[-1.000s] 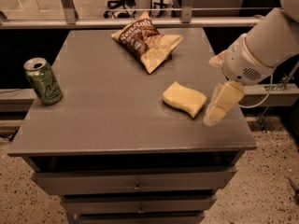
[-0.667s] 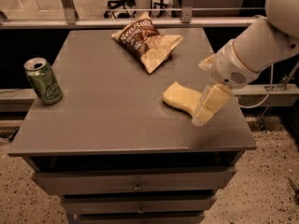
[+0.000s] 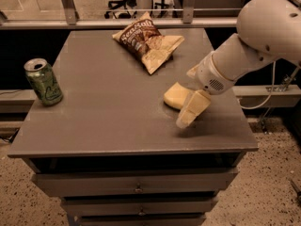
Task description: Move sponge near green can
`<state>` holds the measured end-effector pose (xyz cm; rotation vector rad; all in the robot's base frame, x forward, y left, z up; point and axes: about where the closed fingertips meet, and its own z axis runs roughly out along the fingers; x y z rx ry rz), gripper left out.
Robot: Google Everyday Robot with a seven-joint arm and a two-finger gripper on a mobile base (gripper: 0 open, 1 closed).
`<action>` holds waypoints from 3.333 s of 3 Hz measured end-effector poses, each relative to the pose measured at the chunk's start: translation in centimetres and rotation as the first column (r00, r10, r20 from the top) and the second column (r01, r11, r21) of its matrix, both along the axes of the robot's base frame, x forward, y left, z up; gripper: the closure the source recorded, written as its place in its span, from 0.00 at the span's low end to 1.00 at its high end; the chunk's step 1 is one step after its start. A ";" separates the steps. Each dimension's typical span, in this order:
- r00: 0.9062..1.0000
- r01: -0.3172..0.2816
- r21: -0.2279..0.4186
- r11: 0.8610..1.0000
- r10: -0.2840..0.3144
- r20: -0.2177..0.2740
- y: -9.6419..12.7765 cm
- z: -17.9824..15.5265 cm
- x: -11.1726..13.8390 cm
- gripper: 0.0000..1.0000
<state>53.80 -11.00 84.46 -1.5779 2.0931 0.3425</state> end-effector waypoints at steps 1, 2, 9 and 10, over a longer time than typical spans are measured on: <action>1.000 0.014 -0.009 1.000 -0.014 -0.020 0.0 -0.9 0.8 0.25; 0.999 0.028 0.014 1.000 -0.028 -0.039 0.2 -0.4 0.9 0.56; 0.988 -0.131 0.268 0.955 0.104 0.112 19.0 6.8 9.3 1.00; 0.981 -0.186 0.287 0.940 0.162 0.105 23.3 5.6 9.5 1.00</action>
Offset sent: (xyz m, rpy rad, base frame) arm 0.0116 0.0024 0.0037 0.0388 0.0446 -0.0413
